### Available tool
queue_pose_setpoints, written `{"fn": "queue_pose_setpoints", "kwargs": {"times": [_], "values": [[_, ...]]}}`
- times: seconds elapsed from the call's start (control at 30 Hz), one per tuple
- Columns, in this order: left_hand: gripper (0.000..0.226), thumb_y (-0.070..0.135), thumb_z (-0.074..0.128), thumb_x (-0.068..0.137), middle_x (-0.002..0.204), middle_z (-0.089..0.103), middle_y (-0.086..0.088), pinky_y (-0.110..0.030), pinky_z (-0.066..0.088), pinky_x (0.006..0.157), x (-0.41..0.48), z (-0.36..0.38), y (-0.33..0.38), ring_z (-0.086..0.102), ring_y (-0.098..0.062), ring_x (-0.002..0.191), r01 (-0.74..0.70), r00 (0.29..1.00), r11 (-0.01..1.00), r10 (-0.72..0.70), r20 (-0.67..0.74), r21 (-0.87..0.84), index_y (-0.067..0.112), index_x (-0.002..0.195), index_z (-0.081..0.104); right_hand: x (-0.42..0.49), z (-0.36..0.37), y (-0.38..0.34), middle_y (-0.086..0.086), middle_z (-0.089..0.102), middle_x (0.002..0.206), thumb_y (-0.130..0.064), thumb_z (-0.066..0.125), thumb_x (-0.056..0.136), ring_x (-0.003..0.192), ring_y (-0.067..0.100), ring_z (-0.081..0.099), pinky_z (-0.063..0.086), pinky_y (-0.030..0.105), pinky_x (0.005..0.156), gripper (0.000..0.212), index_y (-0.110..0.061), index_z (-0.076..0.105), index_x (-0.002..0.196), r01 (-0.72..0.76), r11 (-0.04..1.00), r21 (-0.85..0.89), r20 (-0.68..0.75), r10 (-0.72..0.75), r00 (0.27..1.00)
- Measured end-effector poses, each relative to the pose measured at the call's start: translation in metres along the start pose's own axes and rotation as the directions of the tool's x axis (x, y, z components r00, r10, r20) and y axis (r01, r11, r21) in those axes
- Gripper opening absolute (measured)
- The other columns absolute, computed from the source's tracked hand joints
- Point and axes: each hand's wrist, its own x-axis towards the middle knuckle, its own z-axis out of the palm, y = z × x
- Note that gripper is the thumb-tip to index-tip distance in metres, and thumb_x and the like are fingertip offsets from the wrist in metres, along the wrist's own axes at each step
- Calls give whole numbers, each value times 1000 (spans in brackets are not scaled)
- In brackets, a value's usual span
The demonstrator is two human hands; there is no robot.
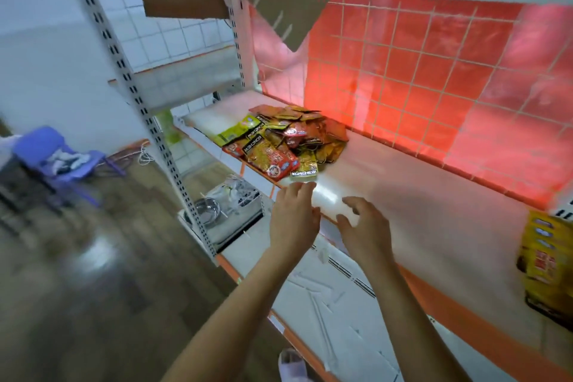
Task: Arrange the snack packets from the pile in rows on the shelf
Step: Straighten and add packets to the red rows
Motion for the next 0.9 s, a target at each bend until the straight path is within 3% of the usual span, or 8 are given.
{"fn": "queue_pose_setpoints", "kwargs": {"times": [0.07,0.2,0.37,0.53,0.63,0.77,0.9], "values": [[50,9,65,82,125,57,-8,-39,42,91,24,-1,-22,48,-32,115,9,1000,999,-9,2,53,15,130,54,24,19,-13,1,62,123,-13,63,86,112,22,56,44,35,97,35,-16,60,121,1,999,36,18,-1,1000],[51,-4,68,63,109,65,-10,-43,53,70,76,-1,-63,59,-38,95,26,999,989,-19,-48,142,14,111,65,75,51,-38,4,65,115,-11,64,84,106,26,59,46,34,87,34,-14,61,117,32,996,78,19,-34,999],[55,19,61,78,139,49,-8,-47,43,90,121,-1,-91,41,-37,126,34,997,983,-46,65,182,17,132,55,125,86,-56,5,63,113,-27,67,82,106,30,54,43,35,79,42,-17,55,121,19,1000,-15,78,-17,997],[65,29,67,82,151,33,1,-45,38,101,139,1,-105,27,-30,135,36,973,974,-85,213,222,29,141,42,142,108,-65,6,57,115,-41,72,78,109,30,48,42,36,83,54,-15,50,119,-50,981,-189,92,69,993],[56,25,62,87,152,32,2,-44,36,103,143,-1,-111,25,-30,134,-9,965,976,-49,257,218,30,140,44,144,114,-66,6,59,110,-34,72,78,105,28,52,43,34,82,44,-13,54,112,-100,972,-211,103,124,987],[54,34,65,86,143,40,1,-43,37,98,146,-4,-113,31,-30,129,-57,975,977,11,221,204,35,137,47,145,111,-67,-1,68,96,-24,64,78,91,22,60,47,30,71,22,-21,68,99,-157,984,-82,100,165,981],[68,50,68,79,139,42,1,-41,36,101,148,-7,-109,30,-28,128,-67,961,985,21,276,161,37,141,41,139,88,-73,-6,63,89,-14,59,83,83,18,56,38,28,64,13,-21,64,92,-195,975,105,80,188,979]]}}
